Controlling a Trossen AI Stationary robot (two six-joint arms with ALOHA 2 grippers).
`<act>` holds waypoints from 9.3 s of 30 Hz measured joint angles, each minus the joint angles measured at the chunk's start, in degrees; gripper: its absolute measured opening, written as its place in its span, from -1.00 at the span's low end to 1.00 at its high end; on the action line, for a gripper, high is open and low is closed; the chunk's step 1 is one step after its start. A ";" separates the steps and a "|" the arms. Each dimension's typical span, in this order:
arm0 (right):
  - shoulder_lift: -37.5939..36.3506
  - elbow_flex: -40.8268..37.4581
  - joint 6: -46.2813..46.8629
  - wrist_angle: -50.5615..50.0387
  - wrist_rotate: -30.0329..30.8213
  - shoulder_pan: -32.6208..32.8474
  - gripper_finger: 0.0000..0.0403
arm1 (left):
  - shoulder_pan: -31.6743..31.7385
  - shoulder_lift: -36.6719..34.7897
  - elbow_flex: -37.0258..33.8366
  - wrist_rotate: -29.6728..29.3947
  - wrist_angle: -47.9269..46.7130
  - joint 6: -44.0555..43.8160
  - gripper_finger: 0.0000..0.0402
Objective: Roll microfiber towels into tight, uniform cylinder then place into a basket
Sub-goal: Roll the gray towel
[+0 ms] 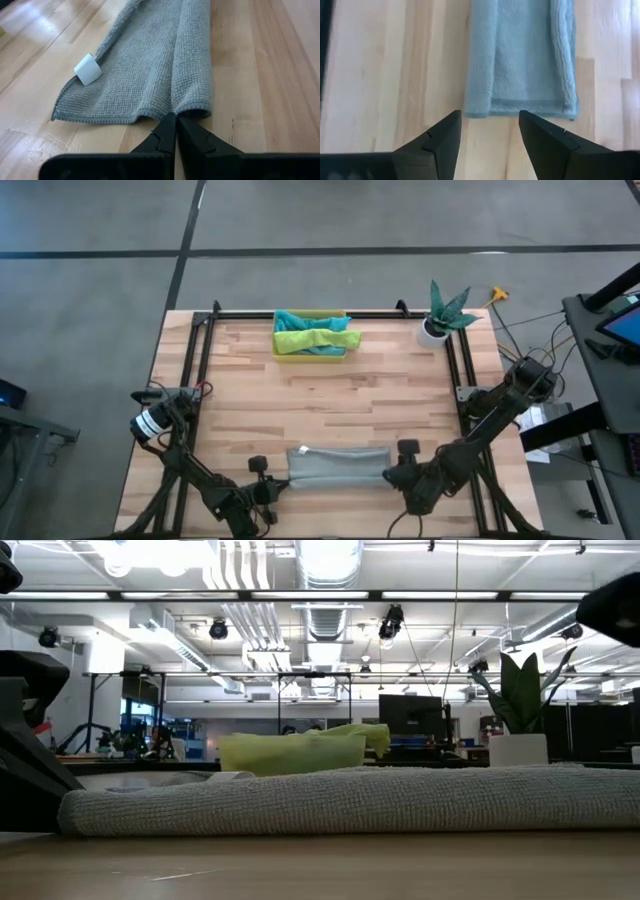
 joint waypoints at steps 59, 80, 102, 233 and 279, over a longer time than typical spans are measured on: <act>18.34 -0.33 -36.07 37.67 6.22 -7.61 -0.32 | 0.08 -0.02 -0.02 0.13 1.03 0.00 -1.00; 19.19 -0.23 -30.77 37.06 -4.00 -10.99 -0.59 | -1.22 -4.18 0.37 1.30 2.22 20.97 -1.00; 18.96 -0.43 -27.90 38.50 -3.10 -10.97 -0.67 | 0.75 1.61 8.84 6.05 11.45 53.89 -1.00; 17.57 -4.40 -11.74 50.06 -15.69 -10.56 -0.96 | 13.15 3.08 31.63 40.52 -27.82 25.07 -0.42; 13.44 -4.68 -21.90 48.75 -16.22 -9.57 -0.68 | 12.50 6.59 32.46 40.35 -27.67 21.75 -1.00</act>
